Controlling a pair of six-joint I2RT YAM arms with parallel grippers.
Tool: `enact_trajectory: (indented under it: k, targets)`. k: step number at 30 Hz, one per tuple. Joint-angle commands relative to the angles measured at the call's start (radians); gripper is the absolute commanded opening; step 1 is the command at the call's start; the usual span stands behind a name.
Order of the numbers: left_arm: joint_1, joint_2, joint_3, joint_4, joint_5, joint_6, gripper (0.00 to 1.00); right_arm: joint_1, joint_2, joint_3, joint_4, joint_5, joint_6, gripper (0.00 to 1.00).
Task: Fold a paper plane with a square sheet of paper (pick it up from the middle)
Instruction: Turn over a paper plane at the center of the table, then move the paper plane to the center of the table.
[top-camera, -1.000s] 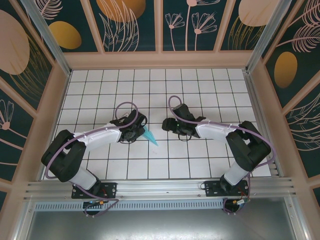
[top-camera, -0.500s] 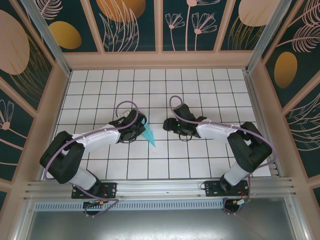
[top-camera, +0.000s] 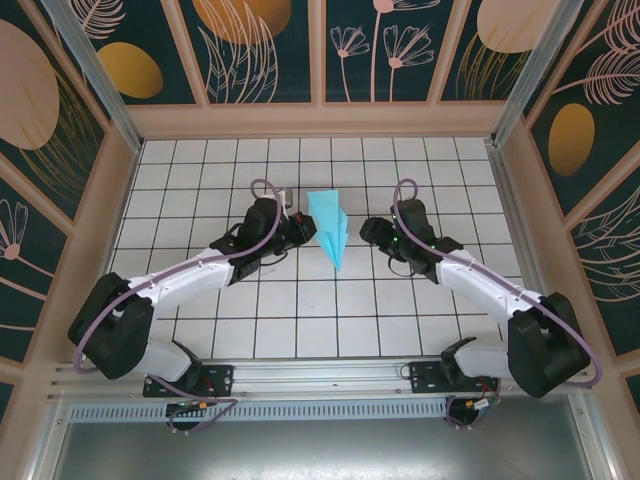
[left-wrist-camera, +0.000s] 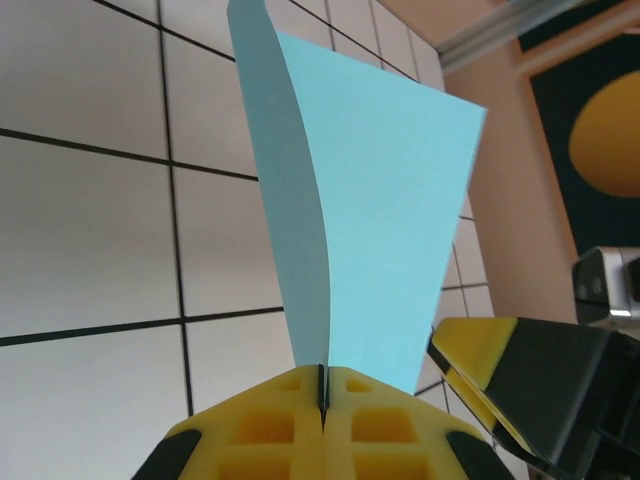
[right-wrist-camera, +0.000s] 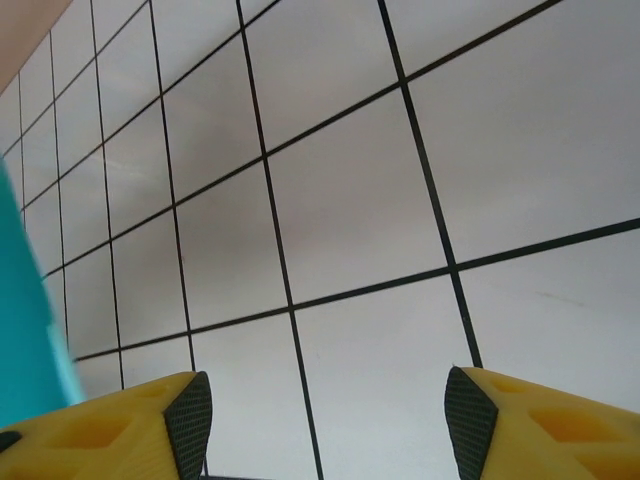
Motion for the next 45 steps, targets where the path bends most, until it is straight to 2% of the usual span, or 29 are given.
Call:
enact_trajectory:
  k: [1, 8, 13, 17, 20, 23, 27, 30, 39, 45]
  targets:
    - [-0.007, 0.074, -0.067, 0.152, 0.121, 0.001, 0.0, -0.001, -0.01, -0.05, 0.067, -0.097, -0.022, 0.64]
    - [-0.007, 0.15, -0.174, 0.286, 0.155, -0.054, 0.0, 0.063, 0.011, -0.094, 0.18, -0.159, -0.054, 0.59]
    - [-0.007, 0.155, -0.239, 0.318, 0.145, -0.065, 0.0, 0.172, 0.106, -0.039, 0.176, -0.141, -0.085, 0.46]
    - [-0.008, 0.161, -0.257, 0.296, 0.124, -0.071, 0.0, 0.229, 0.204, 0.021, 0.143, -0.101, -0.076, 0.42]
    - [-0.008, 0.165, -0.26, 0.26, 0.096, -0.073, 0.0, 0.264, 0.268, 0.06, 0.119, -0.072, -0.068, 0.43]
    - [-0.006, 0.168, -0.27, 0.238, 0.074, -0.076, 0.0, 0.284, 0.297, 0.081, 0.094, -0.045, -0.067, 0.48]
    - [-0.008, 0.17, -0.27, 0.219, 0.062, -0.072, 0.0, 0.291, 0.318, 0.09, 0.09, -0.061, -0.084, 0.56]
    - [-0.006, 0.177, -0.265, 0.217, 0.058, -0.069, 0.0, 0.291, 0.335, 0.1, 0.082, -0.079, -0.104, 0.59]
    - [-0.007, 0.182, -0.258, 0.214, 0.061, -0.066, 0.0, 0.292, 0.352, 0.107, 0.065, -0.134, -0.142, 0.56]
    - [-0.008, 0.182, -0.256, 0.2, 0.056, -0.056, 0.0, 0.291, 0.327, 0.107, 0.014, -0.079, -0.188, 0.61]
